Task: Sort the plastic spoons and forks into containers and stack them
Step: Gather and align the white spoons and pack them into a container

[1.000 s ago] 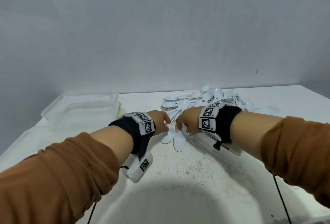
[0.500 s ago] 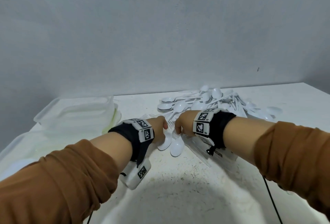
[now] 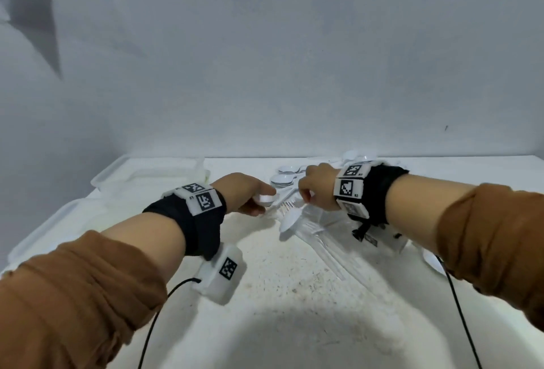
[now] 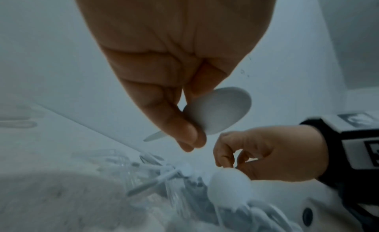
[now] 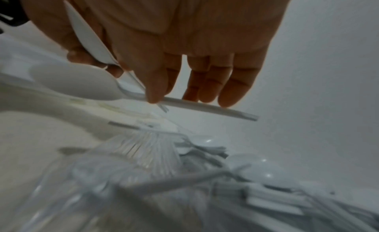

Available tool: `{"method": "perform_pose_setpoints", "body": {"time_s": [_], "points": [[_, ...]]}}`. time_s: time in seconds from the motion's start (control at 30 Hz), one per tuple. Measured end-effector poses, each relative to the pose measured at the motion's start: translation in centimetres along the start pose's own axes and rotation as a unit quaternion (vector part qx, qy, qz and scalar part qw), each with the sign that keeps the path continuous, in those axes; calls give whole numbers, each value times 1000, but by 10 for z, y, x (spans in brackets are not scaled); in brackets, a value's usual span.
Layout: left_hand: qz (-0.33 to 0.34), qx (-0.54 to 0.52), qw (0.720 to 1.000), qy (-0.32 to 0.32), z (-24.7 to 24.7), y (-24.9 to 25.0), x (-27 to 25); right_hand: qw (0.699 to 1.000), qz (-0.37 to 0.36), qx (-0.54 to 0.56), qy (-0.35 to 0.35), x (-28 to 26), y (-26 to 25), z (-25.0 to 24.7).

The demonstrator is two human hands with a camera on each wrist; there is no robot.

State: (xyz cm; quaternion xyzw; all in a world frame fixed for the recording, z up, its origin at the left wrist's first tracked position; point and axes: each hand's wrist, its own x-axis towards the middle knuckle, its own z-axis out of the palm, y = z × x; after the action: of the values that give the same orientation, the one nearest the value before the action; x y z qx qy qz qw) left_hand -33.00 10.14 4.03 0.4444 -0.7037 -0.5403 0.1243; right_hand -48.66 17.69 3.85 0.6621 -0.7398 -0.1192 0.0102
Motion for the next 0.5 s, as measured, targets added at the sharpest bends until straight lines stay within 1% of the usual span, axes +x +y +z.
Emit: {"method": "perform_pose_setpoints", "body": {"time_s": [0.03,0.1,0.23,0.3,0.37,0.43,0.5], "points": [[0,-35,999,7,-3,1,-1,1000,3,3,8,-1,4,-5],[30,-56,998,9,-10,0,-1,999,20,25,14,-1,12,-14],[99,-18,995,-20,-22,-2,2,992,72,99,28,13,16,-17],[118,-23,993,-13,-27,-2,8,986,104,131,10,22,13,-15],[123,-37,992,4,-30,-3,17,985,113,128,-13,32,10,-13],[117,-43,992,3,-32,-4,25,987,111,109,-37,45,9,-7],[102,-26,994,-11,-32,-8,30,986,114,104,-67,53,8,-2]]}}
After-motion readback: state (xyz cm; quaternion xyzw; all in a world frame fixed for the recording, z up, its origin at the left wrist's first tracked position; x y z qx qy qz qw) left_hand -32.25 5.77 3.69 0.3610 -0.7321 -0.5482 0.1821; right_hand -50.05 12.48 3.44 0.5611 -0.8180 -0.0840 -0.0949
